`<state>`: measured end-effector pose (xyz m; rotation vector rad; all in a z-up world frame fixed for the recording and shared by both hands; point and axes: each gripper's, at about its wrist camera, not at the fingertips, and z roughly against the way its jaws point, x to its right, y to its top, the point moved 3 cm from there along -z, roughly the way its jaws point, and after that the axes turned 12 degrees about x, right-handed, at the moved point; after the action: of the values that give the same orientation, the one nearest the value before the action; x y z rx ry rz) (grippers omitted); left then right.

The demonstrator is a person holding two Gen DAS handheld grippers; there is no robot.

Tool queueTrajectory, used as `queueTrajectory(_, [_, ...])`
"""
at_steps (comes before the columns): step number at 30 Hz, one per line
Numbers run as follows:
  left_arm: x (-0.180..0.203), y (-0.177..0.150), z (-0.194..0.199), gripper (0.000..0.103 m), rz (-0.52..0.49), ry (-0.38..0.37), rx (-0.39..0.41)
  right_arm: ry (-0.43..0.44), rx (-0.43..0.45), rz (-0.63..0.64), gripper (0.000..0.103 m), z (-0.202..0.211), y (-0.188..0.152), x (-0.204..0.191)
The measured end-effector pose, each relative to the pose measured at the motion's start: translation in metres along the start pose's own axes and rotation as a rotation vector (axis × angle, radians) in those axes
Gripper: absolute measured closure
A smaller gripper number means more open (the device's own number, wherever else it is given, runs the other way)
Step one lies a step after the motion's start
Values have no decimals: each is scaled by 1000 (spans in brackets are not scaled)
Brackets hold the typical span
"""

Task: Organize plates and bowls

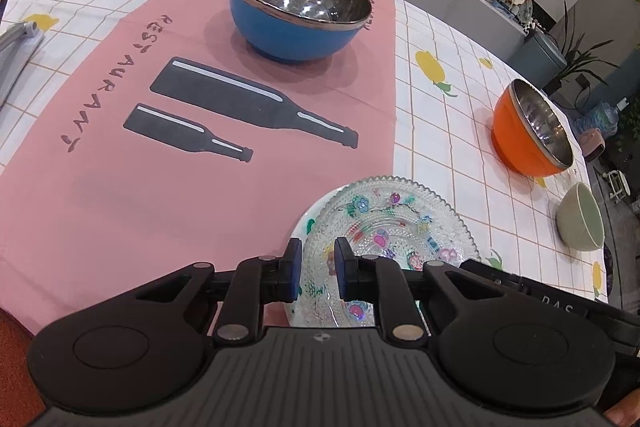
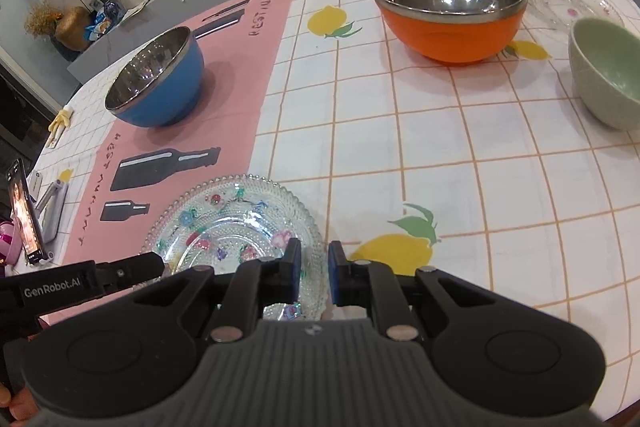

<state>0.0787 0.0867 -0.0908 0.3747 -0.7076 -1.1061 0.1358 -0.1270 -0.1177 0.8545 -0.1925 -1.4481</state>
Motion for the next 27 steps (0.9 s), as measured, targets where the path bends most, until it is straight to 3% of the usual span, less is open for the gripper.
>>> queueTrajectory(3, [0,3,4,84,-20,35,37,11,-6,-7,84,1,-1,-1])
queueTrajectory(6, [-3,8,11,75,-18,46,75,-2,10,2,73,5,-1,0])
queueTrajectory(10, [-12,6,11,63,20,16,62,7,12,-52,73,10,-1,9])
queueTrajectory(12, [-16,2,9,62,57,1,52,16,7,-88,75,12,-3,14])
queueTrajectory(14, [-20,-2,9,62,92,-25,49,22,7,-116,84,13,-6,18])
queueTrajectory(15, [-21,-4,9,62,107,-30,45,27,7,-128,86,14,-8,20])
queueTrajectory(20, [-22,-9,6,84,108,-26,28,64,3,-171,100,13,-11,21])
queueTrajectory(27, [-20,-10,6,86,83,-22,23,55,0,-131,100,14,-12,15])
